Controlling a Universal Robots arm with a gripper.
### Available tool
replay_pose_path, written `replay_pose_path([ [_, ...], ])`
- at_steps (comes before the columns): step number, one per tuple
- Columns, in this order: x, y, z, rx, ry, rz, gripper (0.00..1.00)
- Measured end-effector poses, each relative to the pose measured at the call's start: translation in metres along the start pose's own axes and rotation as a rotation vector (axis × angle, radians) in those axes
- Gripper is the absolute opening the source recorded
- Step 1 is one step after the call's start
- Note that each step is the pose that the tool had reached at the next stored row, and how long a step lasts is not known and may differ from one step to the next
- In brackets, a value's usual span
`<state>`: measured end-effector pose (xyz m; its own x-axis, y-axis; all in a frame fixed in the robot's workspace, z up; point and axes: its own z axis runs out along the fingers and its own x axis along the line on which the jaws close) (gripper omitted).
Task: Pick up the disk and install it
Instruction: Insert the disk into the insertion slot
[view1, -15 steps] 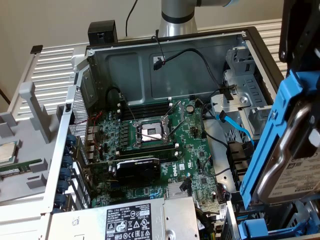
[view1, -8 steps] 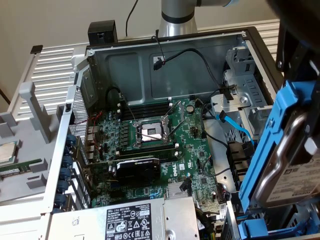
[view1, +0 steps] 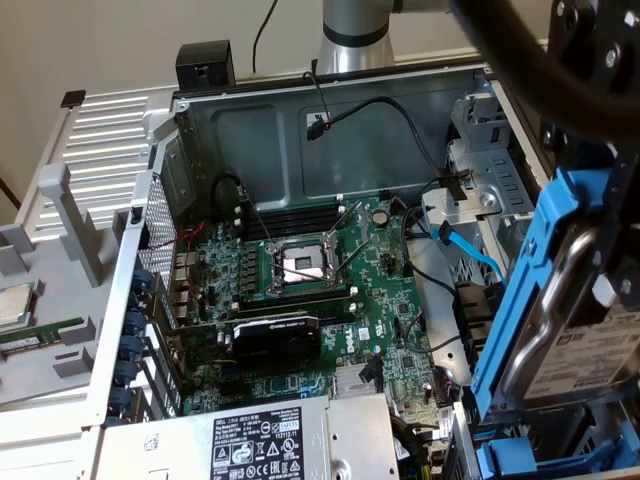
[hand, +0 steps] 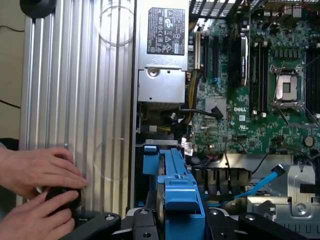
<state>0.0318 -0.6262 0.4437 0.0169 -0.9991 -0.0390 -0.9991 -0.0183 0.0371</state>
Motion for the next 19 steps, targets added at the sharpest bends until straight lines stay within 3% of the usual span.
replay_pose_path([
  [19,-0.0008,-0.0002,0.0052,0.0008,0.0025,0.005,0.37],
])
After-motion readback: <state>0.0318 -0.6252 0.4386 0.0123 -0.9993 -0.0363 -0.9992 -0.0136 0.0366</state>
